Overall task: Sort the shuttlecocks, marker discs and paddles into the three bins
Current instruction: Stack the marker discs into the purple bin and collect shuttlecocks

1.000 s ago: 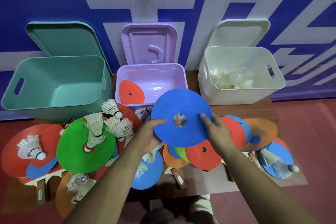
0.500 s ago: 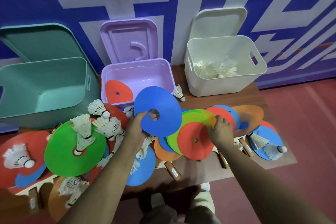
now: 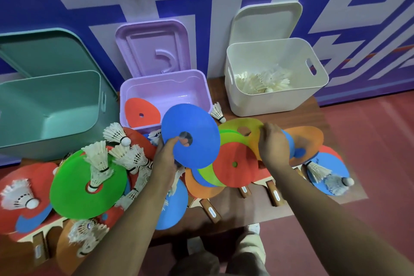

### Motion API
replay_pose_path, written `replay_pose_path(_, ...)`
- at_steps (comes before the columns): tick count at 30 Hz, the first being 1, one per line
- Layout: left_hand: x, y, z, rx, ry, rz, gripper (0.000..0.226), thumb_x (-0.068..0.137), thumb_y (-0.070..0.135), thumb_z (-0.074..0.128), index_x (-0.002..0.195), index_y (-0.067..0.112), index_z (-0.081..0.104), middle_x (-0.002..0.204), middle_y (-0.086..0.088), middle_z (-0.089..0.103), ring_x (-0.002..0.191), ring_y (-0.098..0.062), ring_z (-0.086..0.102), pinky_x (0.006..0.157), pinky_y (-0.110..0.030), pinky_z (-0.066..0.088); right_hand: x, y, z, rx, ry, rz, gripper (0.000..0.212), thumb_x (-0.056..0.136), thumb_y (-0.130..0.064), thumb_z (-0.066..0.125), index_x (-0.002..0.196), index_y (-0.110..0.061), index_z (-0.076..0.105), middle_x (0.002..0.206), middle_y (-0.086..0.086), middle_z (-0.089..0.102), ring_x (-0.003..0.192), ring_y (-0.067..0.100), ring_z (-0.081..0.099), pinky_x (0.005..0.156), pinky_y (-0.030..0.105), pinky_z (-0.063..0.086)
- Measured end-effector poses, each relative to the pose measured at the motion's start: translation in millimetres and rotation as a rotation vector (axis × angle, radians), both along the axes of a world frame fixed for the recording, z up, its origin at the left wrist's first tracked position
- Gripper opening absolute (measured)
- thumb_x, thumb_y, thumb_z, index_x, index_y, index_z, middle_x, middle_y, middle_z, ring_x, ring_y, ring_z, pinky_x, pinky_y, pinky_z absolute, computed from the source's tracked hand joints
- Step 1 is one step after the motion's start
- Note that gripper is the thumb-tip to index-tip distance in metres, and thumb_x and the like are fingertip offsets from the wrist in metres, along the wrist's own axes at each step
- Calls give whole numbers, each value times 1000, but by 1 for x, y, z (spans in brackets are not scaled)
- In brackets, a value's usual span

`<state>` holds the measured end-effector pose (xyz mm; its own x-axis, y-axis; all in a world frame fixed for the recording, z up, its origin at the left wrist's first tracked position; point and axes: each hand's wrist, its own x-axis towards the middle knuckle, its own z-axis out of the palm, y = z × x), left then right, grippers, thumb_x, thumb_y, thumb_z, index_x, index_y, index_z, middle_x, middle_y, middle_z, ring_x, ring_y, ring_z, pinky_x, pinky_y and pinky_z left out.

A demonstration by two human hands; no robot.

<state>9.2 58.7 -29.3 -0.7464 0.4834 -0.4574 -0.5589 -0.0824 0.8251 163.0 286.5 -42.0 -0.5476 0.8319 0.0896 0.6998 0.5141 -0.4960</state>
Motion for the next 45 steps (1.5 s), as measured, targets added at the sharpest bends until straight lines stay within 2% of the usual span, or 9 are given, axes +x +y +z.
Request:
replay_pose_path(7, -10, 18, 19, -149, 104, 5, 27, 78, 48, 60, 99, 65, 58, 121, 16, 63, 115, -22, 60, 94, -56, 50, 1, 12, 62, 131, 369, -154, 14, 98, -11, 46, 96, -3, 57, 88, 16, 59, 81, 32, 53, 65, 27, 26)
replay_pose_path(11, -11, 24, 20, -81, 71, -57, 56, 73, 70, 67, 125, 56, 52, 135, 7, 58, 122, -24, 58, 98, -53, 49, -13, 2, 84, -169, 504, -92, 10, 96, -13, 53, 102, -8, 59, 86, 6, 62, 78, 24, 56, 68, 37, 43)
replay_pose_path(14, -10, 29, 26, 51, -35, -95, 77, 79, 68, 62, 142, 27, 46, 140, -5, 55, 124, -27, 57, 101, -51, 48, -26, -13, 80, -284, 373, 20, 20, 90, -11, 61, 109, -9, 63, 88, 7, 66, 84, 27, 62, 65, 32, 43)
replay_pose_path(20, 2, 24, 25, 202, -297, -169, 45, 87, 38, 51, 124, 14, 60, 117, -10, 70, 103, -25, 69, 84, -44, 58, -32, -39, 47, -268, 276, 105, 13, 91, -18, 58, 97, -10, 66, 74, 4, 65, 68, 22, 56, 61, 33, 40)
replay_pose_path(23, -2, 13, 16, 85, -279, -135, 30, 94, 23, 54, 122, 17, 64, 122, -9, 68, 105, -25, 68, 90, -45, 55, -26, -29, 28, -395, 297, 24, 24, 99, -29, 50, 94, -13, 66, 79, 1, 68, 76, 18, 62, 68, 35, 46)
replay_pose_path(27, -9, 5, 1, -7, -85, -54, 36, 90, 25, 60, 126, 24, 62, 123, -3, 68, 109, -24, 67, 88, -44, 54, -20, -3, -14, -390, -54, 61, 31, 93, -19, 57, 113, 5, 59, 105, 23, 67, 101, 39, 61, 83, 41, 46)
replay_pose_path(32, -14, 1, -1, -91, 98, -82, 41, 81, 34, 65, 120, 45, 60, 126, 5, 65, 119, -25, 60, 98, -55, 48, -38, 10, -41, -481, -227, 173, 39, 93, -20, 57, 128, -2, 55, 122, 19, 65, 115, 35, 59, 93, 36, 44)
replay_pose_path(40, -13, 12, 6, -107, 84, 2, 40, 63, 41, 68, 102, 50, 67, 124, 5, 66, 119, -26, 58, 98, -54, 47, -45, 18, -51, -348, -219, 351, 10, 85, -4, 55, 78, -3, 63, 83, 21, 65, 83, 40, 59, 68, 40, 41)
replay_pose_path(45, -12, 17, 14, -96, 78, 83, 46, 66, 43, 69, 112, 48, 64, 127, 6, 64, 120, -23, 58, 96, -51, 49, -35, 23, -17, -139, -40, 280, 9, 95, -10, 48, 94, -5, 55, 94, 19, 58, 86, 39, 55, 69, 42, 42)
